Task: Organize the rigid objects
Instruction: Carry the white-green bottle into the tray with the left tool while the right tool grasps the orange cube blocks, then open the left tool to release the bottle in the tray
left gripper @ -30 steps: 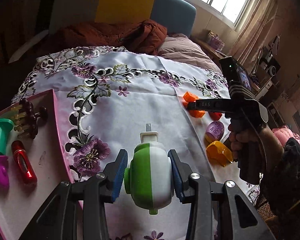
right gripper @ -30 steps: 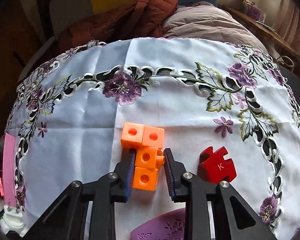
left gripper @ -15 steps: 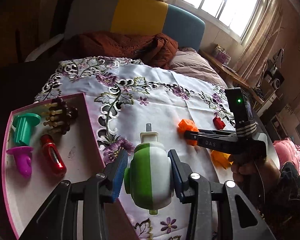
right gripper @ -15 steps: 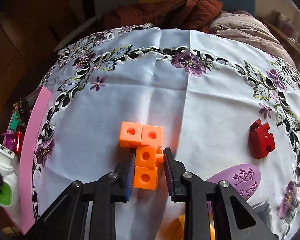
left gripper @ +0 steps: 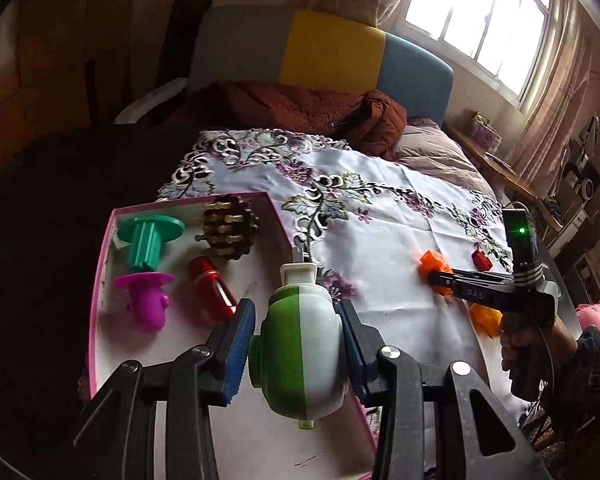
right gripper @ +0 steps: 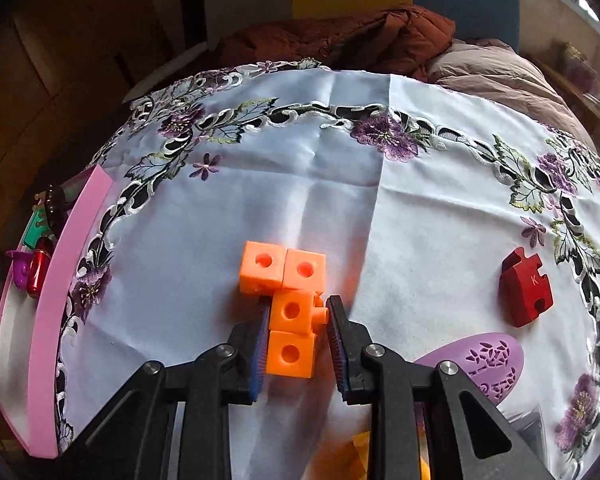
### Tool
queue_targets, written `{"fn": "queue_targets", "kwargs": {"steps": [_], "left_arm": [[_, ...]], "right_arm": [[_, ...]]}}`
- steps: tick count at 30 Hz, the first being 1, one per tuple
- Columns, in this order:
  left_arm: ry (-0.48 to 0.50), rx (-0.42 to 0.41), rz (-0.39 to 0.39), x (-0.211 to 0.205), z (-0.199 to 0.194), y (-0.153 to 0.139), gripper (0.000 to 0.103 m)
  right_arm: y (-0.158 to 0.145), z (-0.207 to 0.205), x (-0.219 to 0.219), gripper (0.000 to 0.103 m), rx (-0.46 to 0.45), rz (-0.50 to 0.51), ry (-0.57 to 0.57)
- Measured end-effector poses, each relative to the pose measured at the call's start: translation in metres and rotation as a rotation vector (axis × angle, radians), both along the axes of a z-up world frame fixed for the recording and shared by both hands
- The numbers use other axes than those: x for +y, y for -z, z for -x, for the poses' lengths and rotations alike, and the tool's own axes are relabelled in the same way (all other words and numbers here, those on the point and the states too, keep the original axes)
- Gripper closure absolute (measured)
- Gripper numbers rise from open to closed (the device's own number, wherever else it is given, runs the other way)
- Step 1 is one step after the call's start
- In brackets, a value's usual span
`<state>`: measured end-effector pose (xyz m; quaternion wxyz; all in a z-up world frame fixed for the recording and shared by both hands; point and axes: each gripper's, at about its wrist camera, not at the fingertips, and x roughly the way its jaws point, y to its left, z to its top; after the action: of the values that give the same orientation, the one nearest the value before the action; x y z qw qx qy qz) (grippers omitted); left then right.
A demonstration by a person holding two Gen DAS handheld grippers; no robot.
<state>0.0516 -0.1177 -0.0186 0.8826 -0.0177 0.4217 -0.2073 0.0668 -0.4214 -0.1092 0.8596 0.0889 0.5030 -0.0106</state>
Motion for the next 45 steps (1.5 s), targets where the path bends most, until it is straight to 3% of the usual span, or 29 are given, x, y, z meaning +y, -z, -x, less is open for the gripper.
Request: {"fn": "queue_targets", "kwargs": {"steps": [13, 20, 28, 45], "left_arm": [[-0.165, 0.101, -0.010, 0.086, 0.000, 0.031, 0.061], [-0.197, 0.121, -0.062, 0.089, -0.023, 0.051, 0.061], [-0.216, 0.121, -0.062, 0.090, -0.032, 0.055, 0.061], [-0.273, 0.072, -0.098, 0.088, -0.017, 0.034, 0.059]], "right_arm": [[0.001, -0.001, 0.004, 0.075, -0.004, 0.029, -0.011], [0.000, -0.002, 0.004, 0.075, -0.006, 0.033, -0.014], [0.001, -0.002, 0.004, 0.075, -0.010, 0.037, -0.017], [0.001, -0.003, 0.007, 0.075, -0.012, 0.077, -0.028]]}}
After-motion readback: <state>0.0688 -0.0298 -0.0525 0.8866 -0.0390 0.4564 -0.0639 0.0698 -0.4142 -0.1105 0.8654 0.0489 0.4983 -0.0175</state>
